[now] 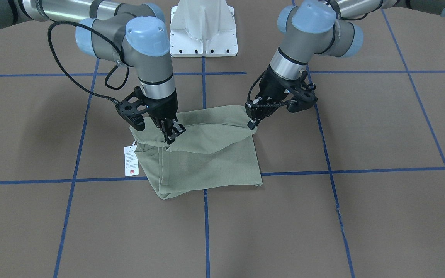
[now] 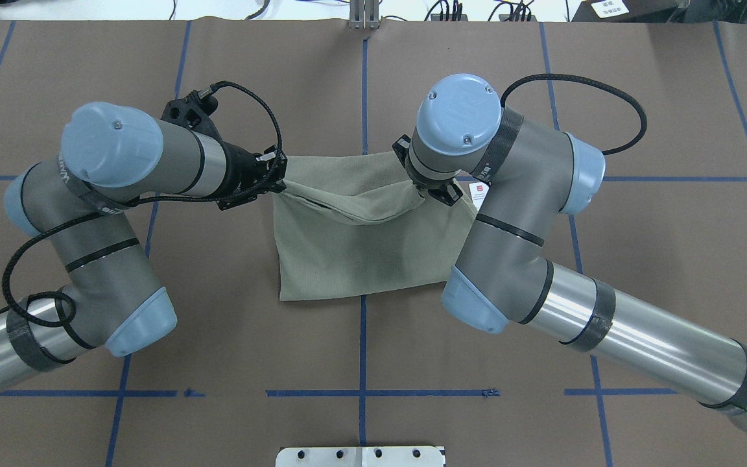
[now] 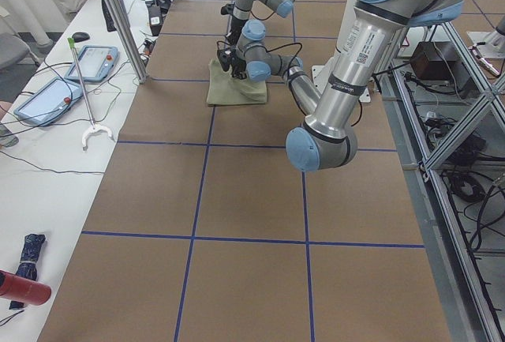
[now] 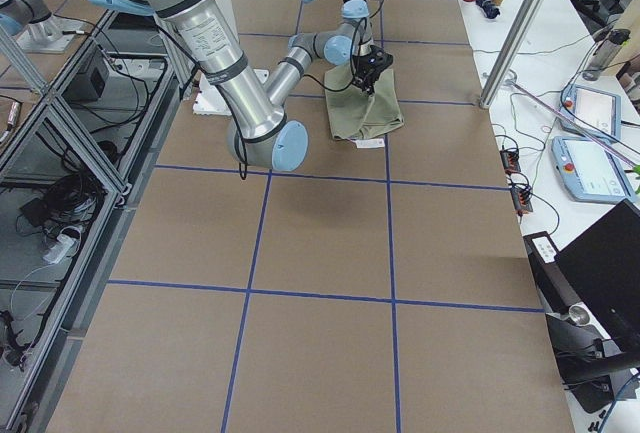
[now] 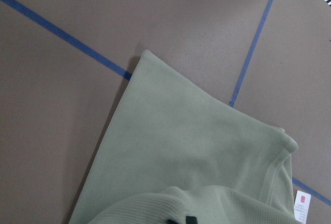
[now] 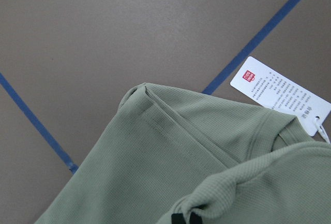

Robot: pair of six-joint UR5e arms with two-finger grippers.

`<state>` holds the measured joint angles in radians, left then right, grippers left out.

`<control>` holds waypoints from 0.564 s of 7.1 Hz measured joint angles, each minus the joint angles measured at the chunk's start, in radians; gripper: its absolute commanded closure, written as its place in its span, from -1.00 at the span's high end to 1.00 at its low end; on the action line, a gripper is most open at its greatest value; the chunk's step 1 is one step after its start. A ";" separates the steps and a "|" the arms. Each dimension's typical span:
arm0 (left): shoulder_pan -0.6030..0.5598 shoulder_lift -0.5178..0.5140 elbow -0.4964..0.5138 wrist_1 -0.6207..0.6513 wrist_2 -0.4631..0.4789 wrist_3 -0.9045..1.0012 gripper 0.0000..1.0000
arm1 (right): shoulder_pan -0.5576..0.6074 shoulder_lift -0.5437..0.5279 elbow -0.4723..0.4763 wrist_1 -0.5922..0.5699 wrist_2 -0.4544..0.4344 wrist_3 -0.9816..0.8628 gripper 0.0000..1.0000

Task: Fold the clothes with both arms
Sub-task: 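Lift the near edge with both grippers and fold it toward the far edge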

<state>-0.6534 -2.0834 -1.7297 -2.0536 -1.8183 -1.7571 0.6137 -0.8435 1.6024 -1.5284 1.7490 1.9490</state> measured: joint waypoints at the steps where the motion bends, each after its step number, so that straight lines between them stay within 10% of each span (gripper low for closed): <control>1: -0.008 -0.024 0.065 -0.032 0.019 0.002 -1.00 | 0.012 0.012 -0.048 0.029 0.015 -0.029 -0.85; 2: -0.016 -0.051 0.136 -0.064 0.045 0.011 -0.19 | 0.027 0.030 -0.101 0.053 0.036 -0.067 0.98; 4: -0.055 -0.075 0.280 -0.177 0.086 0.113 0.11 | 0.070 0.076 -0.288 0.211 0.072 -0.200 1.00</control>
<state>-0.7086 -2.1580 -1.4497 -2.2306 -1.7323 -1.6442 0.6834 -0.7674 1.3144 -1.3170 1.8213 1.7487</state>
